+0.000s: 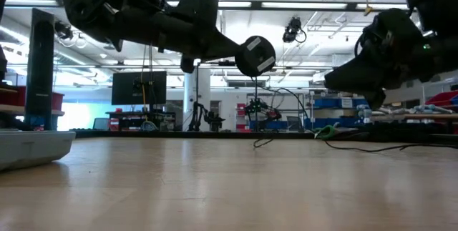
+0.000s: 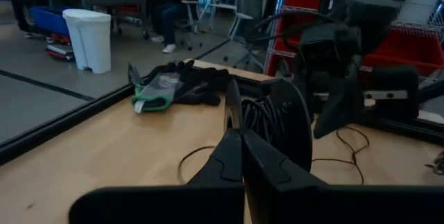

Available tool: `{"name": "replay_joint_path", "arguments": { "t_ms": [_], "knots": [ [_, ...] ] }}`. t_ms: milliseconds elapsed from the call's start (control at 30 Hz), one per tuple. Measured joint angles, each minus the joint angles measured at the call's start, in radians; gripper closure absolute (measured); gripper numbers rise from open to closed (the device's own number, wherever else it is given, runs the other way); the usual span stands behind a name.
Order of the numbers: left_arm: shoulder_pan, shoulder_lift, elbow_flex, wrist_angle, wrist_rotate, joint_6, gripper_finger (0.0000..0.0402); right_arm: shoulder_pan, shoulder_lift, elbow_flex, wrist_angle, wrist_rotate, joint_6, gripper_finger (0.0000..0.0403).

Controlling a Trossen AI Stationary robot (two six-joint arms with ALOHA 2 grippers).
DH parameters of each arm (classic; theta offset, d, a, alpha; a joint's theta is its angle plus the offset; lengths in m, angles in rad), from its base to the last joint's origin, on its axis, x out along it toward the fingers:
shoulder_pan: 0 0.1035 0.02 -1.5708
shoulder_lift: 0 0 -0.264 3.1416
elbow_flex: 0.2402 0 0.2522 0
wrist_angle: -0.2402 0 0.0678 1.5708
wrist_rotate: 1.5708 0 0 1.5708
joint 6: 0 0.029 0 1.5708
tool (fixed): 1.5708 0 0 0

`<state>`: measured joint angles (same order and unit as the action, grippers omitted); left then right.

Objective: Coil cords
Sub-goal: Coil the black wire onto the spool

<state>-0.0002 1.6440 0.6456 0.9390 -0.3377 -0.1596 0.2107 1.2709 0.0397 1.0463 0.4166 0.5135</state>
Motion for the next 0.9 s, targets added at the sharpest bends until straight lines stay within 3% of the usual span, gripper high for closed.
{"name": "replay_joint_path", "arguments": {
  "t_ms": [267,567,900],
  "knots": [
    [0.000,0.000,0.004,0.004,-0.024,0.002,0.0402,-0.017,0.003,-0.003,-0.001,0.007,0.007,0.0316],
    [0.027,0.000,0.003,0.061,0.192,0.013,0.0402,-0.017,0.003,-0.003,0.000,0.007,0.007,0.0317],
    [0.027,0.000,0.003,0.046,0.042,0.016,0.0402,-0.017,0.004,-0.003,-0.001,0.007,0.007,0.0318]
  ]
}}
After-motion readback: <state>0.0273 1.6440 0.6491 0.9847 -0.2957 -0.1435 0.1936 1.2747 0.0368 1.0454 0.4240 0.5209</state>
